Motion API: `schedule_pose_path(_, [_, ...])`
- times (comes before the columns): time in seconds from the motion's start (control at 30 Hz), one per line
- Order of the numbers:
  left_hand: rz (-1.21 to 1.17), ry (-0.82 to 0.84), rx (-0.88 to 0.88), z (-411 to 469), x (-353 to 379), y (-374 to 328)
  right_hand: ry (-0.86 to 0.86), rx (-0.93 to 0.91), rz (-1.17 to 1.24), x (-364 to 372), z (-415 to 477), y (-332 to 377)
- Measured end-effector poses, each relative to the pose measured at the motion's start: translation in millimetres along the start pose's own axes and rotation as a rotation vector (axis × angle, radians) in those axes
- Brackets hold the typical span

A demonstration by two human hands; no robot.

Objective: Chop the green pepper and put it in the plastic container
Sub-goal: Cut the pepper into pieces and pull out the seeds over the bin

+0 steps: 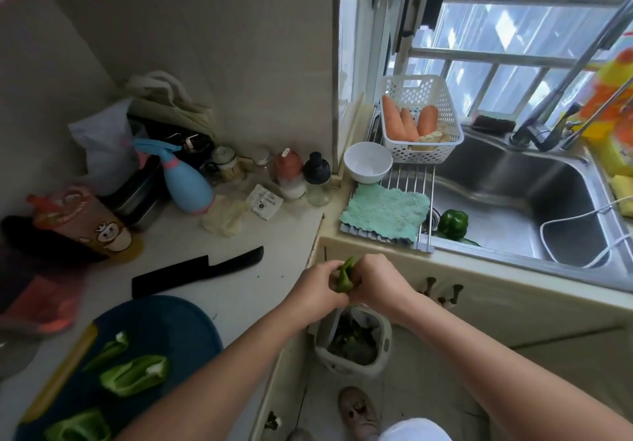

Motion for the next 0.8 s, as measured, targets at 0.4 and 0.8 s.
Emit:
schedule_pose_path(0.4, [-0.263,-0.052,-0.106,13,4,23,-0.139,0.216,0.5,-3,4,-16])
schedule_pose_path(0.8, [-0.799,0.058,-0.299,8,8,44,-0.09,0.166,0.178,13,15,-46])
Point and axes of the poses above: each hand's wrist, its own z-axis towards the middle knuckle, its own x-axis out of the palm, y = z × x, the point moved 3 cm from there along z, towards the middle knuckle, and after that the axes turned 8 degrees about z, right-handed, at the moved point
